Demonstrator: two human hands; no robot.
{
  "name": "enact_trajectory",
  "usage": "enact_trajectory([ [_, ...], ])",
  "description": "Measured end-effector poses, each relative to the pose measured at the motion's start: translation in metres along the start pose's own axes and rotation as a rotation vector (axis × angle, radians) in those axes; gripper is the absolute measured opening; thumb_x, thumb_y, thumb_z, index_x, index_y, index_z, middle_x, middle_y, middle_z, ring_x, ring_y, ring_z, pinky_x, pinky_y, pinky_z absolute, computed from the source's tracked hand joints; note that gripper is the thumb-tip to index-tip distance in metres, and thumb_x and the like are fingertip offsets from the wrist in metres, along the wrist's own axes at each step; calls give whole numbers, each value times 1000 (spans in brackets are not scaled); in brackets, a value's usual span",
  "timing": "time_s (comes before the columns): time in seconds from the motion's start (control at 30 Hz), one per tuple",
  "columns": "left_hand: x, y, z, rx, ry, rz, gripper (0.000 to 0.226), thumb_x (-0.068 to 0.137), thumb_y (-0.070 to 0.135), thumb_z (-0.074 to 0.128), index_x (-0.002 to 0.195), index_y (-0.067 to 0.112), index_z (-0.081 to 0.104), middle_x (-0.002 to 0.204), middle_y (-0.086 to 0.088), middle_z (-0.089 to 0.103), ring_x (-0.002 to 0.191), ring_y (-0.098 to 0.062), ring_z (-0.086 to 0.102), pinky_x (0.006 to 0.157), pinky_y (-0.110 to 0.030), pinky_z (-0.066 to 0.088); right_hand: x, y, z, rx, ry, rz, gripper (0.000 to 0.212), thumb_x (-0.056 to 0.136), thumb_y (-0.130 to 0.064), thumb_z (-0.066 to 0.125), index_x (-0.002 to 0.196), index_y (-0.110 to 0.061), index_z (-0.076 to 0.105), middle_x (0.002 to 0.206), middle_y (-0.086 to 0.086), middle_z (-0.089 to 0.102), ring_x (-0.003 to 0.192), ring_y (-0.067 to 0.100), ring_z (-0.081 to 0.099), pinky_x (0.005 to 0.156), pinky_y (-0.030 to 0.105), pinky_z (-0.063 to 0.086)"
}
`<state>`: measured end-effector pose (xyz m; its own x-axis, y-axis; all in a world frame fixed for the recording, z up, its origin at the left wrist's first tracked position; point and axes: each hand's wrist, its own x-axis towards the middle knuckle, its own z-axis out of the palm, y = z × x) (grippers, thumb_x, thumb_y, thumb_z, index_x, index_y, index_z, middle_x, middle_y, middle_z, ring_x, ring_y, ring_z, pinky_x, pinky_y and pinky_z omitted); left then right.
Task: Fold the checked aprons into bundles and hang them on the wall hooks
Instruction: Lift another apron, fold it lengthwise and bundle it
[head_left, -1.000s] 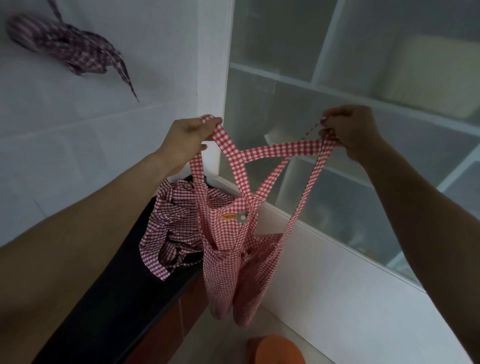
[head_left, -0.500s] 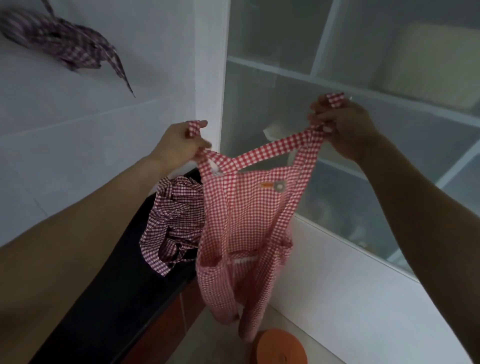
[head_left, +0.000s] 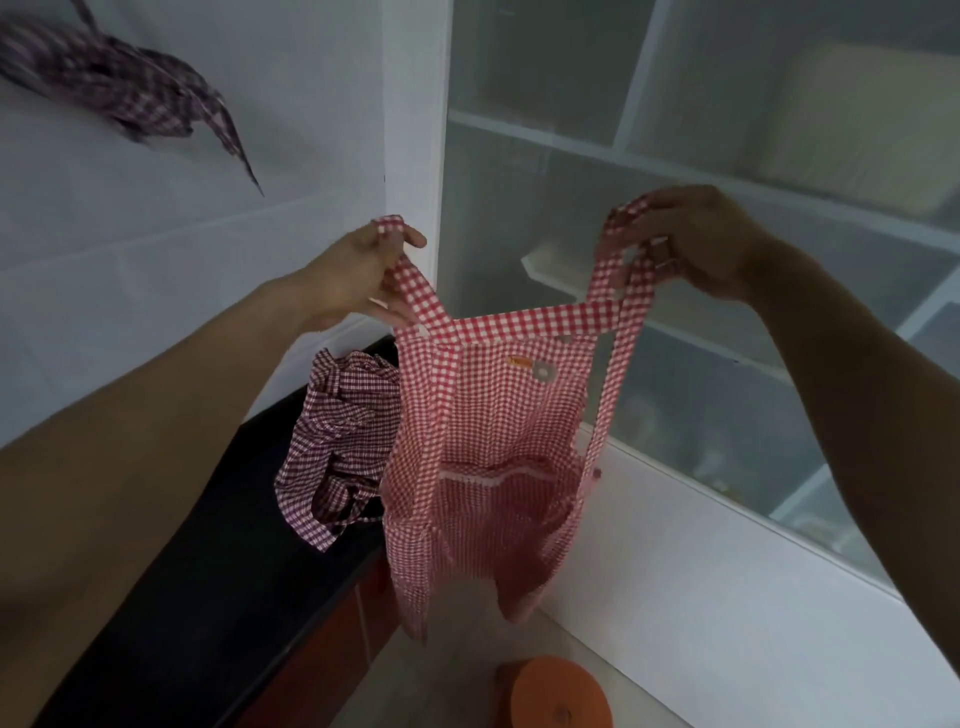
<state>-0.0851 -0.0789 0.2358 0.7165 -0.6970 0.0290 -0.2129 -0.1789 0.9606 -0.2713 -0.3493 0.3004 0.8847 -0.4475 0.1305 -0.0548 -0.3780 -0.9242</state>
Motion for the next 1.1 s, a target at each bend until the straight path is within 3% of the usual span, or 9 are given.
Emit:
enact_trajectory([
  [0.1,-2,-7,9,-132,-98,-88,37,106,39,30,143,36,34,103,-17,69,80,-30,75,72,-39,63,-6,0,1,65,-110,83,23,89,4,61,112,7,62,97,16,71,82,24,69,62,26,59],
  [0.27,10,-14,12,-301,-1,-172,36,106,23,42,134,3,56,72,-7,73,64,-17,72,60,-29,60,-13,-6,-4,-87,-230,234,74,57,-8,81,122,16,55,115,24,67,94,24,70,75,27,61],
  [0.4,18,-17,20,-384,168,-265,31,106,19,46,119,-5,61,67,-9,72,59,-18,72,54,-27,59,-17,-9,8,-256,-68,305,12,81,9,71,83,11,59,85,18,66,78,24,65,59,22,60],
  [0.5,22,-23,35,-376,211,-330,40,106,30,45,122,-3,59,89,-13,73,71,-21,74,70,-37,62,-16,-10,17,-340,-57,316,18,83,10,69,97,11,57,81,12,60,76,23,64,69,35,60],
  [0.6,5,-42,83,-246,-58,-258,84,87,40,72,150,5,28,124,-14,66,101,-24,69,102,-57,46,-15,-13,28,-261,-102,360,34,93,9,58,126,13,51,84,11,58,80,21,61,79,40,59],
  [0.7,-15,-72,143,-191,-357,-297,142,64,23,93,154,28,-17,128,-8,63,112,-21,64,108,-51,42,-13,-18,36,-131,-130,437,13,99,10,45,106,5,55,86,16,52,70,14,53,47,25,57],
  [0.8,-15,-88,179,31,-400,-239,114,63,23,94,154,21,25,136,3,57,119,-13,58,107,-31,43,-4,-11,31,-145,-69,438,34,100,9,40,131,20,44,81,11,48,65,13,50,43,20,53],
  [0.93,-6,-73,184,342,-263,-18,14,83,18,75,83,5,72,76,0,69,67,-9,63,59,-12,46,2,2,18,-326,-126,424,19,93,-10,67,105,4,62,74,7,47,51,10,47,40,21,44],
  [1.1,4,-42,155,781,-53,64,42,103,34,45,67,12,53,66,-4,57,54,-13,53,49,-25,39,-13,26,21,-1335,-393,355,48,56,-49,93,73,-13,66,68,-4,60,67,16,56,58,22,40],
])
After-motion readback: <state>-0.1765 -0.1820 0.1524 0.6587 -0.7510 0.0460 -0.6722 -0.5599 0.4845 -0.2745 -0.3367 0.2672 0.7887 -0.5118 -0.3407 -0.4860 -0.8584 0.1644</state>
